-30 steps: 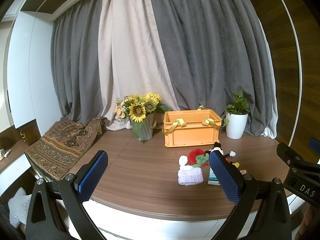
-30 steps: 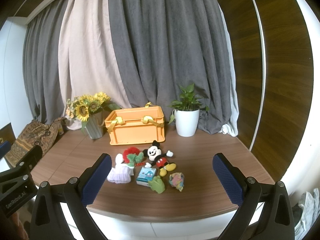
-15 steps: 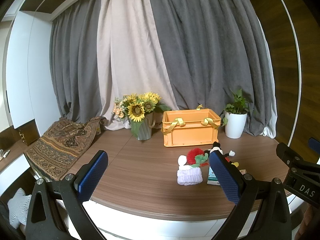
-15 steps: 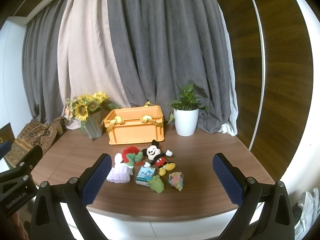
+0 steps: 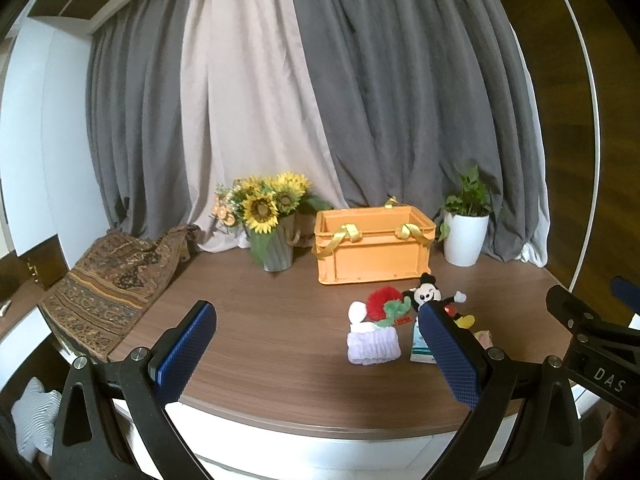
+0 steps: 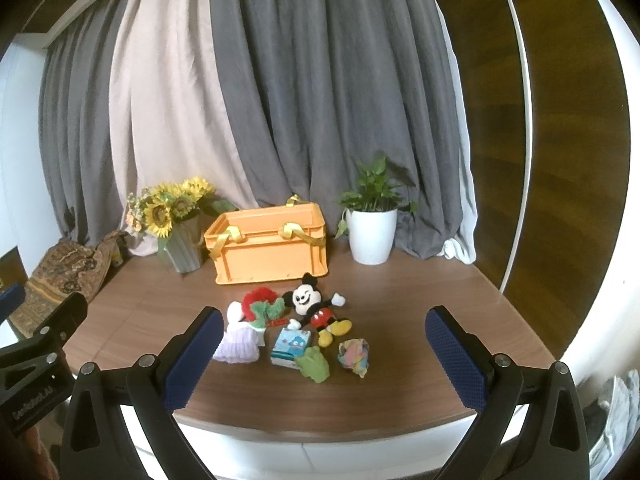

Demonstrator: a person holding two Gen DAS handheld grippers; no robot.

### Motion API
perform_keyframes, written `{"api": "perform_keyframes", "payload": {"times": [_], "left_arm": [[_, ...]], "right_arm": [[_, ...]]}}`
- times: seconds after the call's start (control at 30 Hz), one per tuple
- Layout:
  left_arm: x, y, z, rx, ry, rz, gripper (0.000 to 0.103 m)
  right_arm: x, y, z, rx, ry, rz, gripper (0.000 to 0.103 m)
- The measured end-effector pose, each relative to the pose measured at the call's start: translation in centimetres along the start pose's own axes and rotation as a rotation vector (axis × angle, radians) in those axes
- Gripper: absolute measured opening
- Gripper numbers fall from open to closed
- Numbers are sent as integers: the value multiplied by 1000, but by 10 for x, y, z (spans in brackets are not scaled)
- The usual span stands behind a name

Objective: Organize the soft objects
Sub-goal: 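Move the left gripper to the lilac fluffy cloth while the right gripper approaches the green plush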

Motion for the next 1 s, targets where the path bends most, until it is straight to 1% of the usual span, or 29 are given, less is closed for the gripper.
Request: {"api": "perform_keyframes", "payload": {"times": [0.17, 0.23, 0.37, 0.43, 0.5, 0.6, 0.67, 0.77, 0.83, 0.9, 0.97, 1.0], "left_arm": [[-4, -6, 28, 37, -29, 20, 102], [-6, -9, 41, 56, -40, 29, 98], [-8, -16, 71, 99, -73, 32, 95], [-7, -19, 88, 120, -87, 33, 90], [-7, -22, 105, 143, -105, 38, 89], [-9, -29, 133, 184, -132, 49, 86], [-10, -35, 150, 214, -153, 49, 82], [-12, -43, 176, 247, -197, 40, 78], [-15, -49, 189, 268, -237, 34, 71], [-20, -55, 201, 291, -279, 34, 69], [-25, -61, 213, 312, -305, 43, 69], [-28, -64, 218, 327, -320, 46, 67]], "right_arm": [[1, -11, 26, 47, -8, 15, 102], [2, -18, 39, 73, -13, 25, 102], [5, -29, 63, 120, -20, 45, 102], [8, -34, 76, 140, -24, 49, 102], [11, -38, 90, 150, -35, 54, 102], [17, -45, 112, 177, -49, 62, 100], [20, -50, 126, 198, -60, 70, 99], [23, -58, 147, 235, -78, 88, 96], [25, -63, 160, 256, -91, 102, 94], [26, -68, 170, 271, -113, 117, 93], [25, -74, 179, 279, -135, 134, 92], [25, -77, 182, 283, -148, 140, 92]]}}
Point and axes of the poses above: each gripper's, at about its wrist camera, not at the fingertips, and z roughly the way its jaws point, x to its left, y to its top, the point moved 9 cm from there along z, roughly the way its jaws point, and after that the axes turned 5 degrees about x, right-handed, at the moved point
